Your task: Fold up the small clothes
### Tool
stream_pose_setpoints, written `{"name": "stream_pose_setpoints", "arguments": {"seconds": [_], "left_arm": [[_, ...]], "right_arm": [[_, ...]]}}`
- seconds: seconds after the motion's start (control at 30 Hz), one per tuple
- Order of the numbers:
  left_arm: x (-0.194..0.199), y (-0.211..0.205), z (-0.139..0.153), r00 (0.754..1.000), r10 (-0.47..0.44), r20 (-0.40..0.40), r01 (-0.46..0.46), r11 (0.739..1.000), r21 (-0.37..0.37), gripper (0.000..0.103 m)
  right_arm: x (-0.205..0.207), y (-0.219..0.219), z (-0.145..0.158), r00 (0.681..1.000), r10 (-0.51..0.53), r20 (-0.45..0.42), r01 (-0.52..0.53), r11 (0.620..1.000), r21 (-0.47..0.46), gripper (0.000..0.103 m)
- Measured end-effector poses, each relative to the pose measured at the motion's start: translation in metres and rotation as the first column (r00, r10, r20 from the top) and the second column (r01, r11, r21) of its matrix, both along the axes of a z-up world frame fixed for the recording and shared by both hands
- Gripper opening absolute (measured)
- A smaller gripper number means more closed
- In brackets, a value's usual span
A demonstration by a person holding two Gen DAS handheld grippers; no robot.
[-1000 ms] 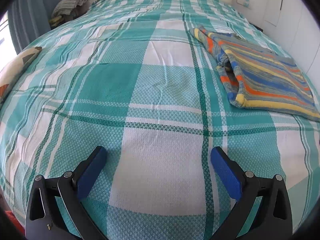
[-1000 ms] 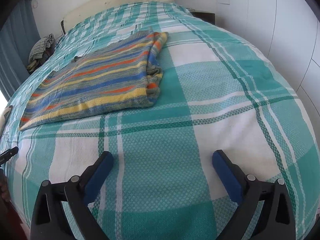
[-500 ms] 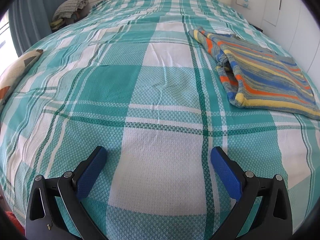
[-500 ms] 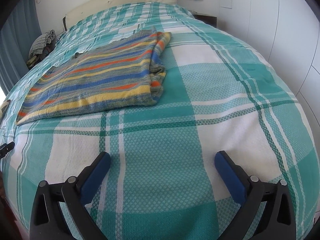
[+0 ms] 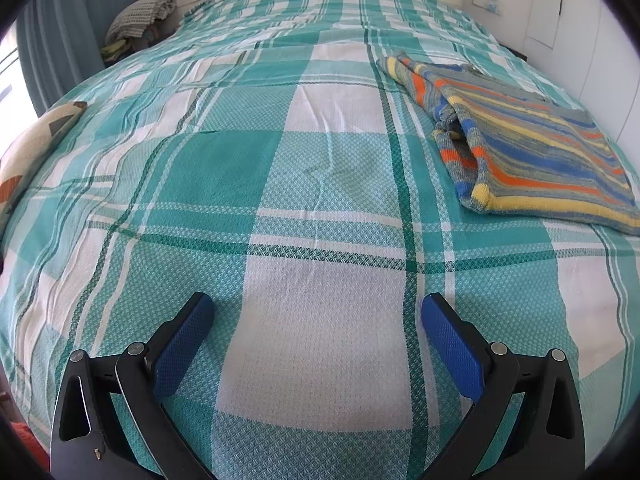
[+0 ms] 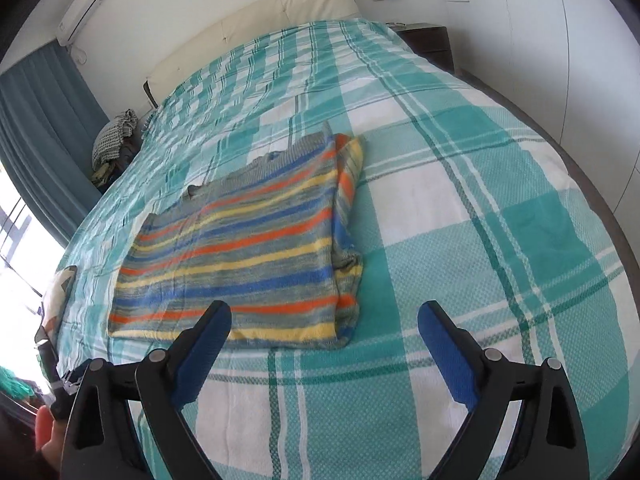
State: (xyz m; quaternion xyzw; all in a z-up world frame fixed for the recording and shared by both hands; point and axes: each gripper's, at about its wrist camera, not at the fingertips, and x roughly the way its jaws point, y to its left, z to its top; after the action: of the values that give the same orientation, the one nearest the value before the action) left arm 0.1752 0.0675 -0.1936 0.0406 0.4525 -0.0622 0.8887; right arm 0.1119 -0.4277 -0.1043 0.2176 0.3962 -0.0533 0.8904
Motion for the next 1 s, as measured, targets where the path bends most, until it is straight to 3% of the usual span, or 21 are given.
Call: {"name": "stream_pose_setpoints", "arguments": {"seconds": [0.2,0.63,0.73,0.8,0.9,1.0], "left_arm": [[0.000,0.000,0.000,1.000,0.000,-0.001,0.000,1.000,0.001,0.103],[0.000,-0.001,0.001,1.000,0.002,0.006,-0.002,1.000,0.004,0.103],[-0.005,-0.008,0.014,1.000,0.018,-0.012,-0.017,0.998,0.055,0.100],[-0.019,-0.029,0.034,0.998,-0.060,0.033,0.057,0.996,0.065,0.098],[-0.037,-0.090,0.060,0.958,-0.271,0.094,0.269,0.962,0.042,0.098],[-0.044,-0.177,0.067,0.861,-0.503,0.072,0.503,0.864,0.027,0.098]], "right_arm": [[0.041,-0.011,0.024,0.999,-0.009,0.031,0.009,1.000,0.011,0.094],[0.015,-0.005,-0.019,0.997,0.013,-0.080,-0.010,0.999,0.037,0.094],[0.010,-0.012,-0.016,0.997,0.019,-0.076,-0.018,1.000,0.023,0.094],[0.007,-0.018,-0.013,0.997,0.022,-0.073,-0.021,1.000,0.013,0.094],[0.003,-0.031,-0.010,0.998,0.022,-0.056,-0.020,0.999,0.027,0.094],[0.003,-0.047,-0.011,0.999,0.012,-0.044,-0.010,0.998,0.055,0.094]]}}
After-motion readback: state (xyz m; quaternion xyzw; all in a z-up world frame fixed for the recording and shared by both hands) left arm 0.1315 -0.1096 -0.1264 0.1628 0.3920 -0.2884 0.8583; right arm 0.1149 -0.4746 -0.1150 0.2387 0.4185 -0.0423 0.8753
